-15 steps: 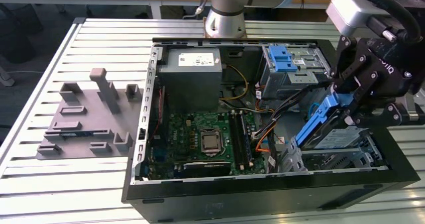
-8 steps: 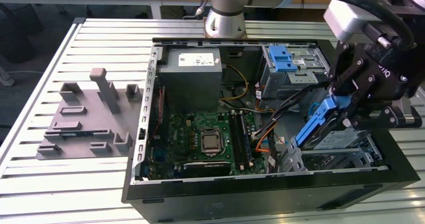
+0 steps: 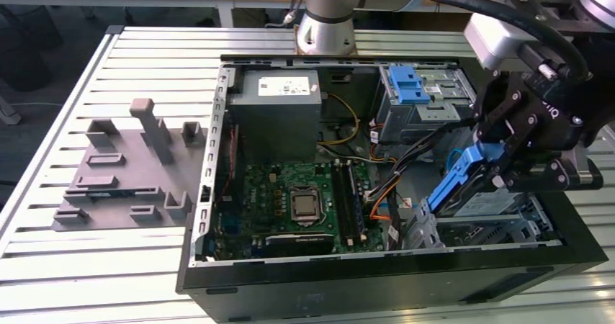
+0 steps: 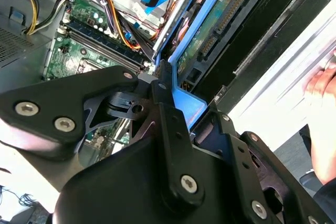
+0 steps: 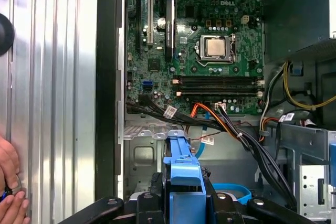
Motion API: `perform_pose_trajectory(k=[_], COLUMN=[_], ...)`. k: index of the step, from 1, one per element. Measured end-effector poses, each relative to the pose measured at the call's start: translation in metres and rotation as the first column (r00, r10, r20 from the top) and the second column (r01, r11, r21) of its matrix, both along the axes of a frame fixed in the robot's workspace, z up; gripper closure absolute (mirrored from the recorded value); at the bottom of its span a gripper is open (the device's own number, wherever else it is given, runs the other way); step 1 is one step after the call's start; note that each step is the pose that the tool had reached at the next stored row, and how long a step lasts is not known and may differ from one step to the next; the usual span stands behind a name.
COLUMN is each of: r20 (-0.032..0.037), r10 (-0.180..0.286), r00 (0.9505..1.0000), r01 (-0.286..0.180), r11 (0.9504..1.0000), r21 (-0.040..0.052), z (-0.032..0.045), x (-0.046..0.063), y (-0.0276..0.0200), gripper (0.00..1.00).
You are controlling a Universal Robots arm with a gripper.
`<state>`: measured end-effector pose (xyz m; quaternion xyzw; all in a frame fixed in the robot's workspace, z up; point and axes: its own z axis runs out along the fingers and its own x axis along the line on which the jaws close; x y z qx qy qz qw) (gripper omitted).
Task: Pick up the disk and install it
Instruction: 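Insert the disk into the insertion slot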
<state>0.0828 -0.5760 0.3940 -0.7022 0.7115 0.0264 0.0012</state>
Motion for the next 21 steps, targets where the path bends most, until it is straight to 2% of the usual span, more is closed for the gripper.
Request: perform_pose_trajectory(k=[21], r20=[0.0], r10=[0.0], r00=[1.0], r01=[0.0], r11=[1.0], r21=[0.0], z=[-0.0147], x=[0.0], y=[0.0], gripper=[0.64])
